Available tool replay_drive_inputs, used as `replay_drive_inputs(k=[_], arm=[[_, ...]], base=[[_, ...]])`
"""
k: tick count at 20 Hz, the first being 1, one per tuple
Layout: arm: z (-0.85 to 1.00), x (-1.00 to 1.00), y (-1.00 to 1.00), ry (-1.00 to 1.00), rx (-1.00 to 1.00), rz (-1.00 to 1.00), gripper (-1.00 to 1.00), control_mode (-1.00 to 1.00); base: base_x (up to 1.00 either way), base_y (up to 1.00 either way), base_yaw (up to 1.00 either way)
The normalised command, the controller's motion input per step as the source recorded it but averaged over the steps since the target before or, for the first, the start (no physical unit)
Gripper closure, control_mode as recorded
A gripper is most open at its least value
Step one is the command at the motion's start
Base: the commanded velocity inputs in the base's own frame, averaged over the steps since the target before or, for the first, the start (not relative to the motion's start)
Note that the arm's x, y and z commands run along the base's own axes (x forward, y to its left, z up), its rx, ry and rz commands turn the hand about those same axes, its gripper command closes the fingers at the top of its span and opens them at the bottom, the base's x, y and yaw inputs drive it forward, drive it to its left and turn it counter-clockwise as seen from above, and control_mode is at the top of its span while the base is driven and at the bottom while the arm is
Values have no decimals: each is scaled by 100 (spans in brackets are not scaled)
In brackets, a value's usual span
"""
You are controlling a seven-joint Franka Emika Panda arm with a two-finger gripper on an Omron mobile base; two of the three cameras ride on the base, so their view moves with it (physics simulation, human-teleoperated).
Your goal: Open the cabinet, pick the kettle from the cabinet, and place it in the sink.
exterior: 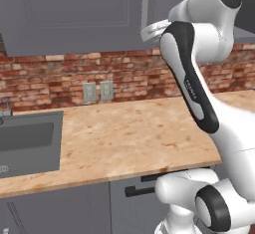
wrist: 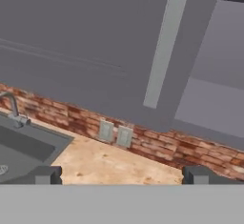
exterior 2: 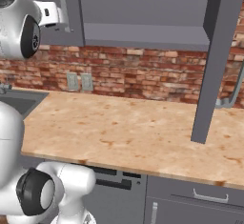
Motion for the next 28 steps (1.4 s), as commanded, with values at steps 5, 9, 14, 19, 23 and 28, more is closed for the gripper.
replay_drive_inputs(k=[5, 9, 14, 19, 23, 28], arm=[[0, 36, 0, 0, 0, -18, -100, -100], [0, 42, 0, 0, 0, -17, -100, -100], [0, 45, 0, 0, 0, -17, -100, -100], [0, 47, 0, 0, 0, -14, -100, -100], [0, 47, 1, 0, 0, -6, -100, -100], [0, 46, 0, 0, 0, -2, -100, -100]], base=[[0, 0, 0], [0, 0, 0], [0, 0, 0], [0, 0, 0], [0, 0, 0], [0, 0, 0]])
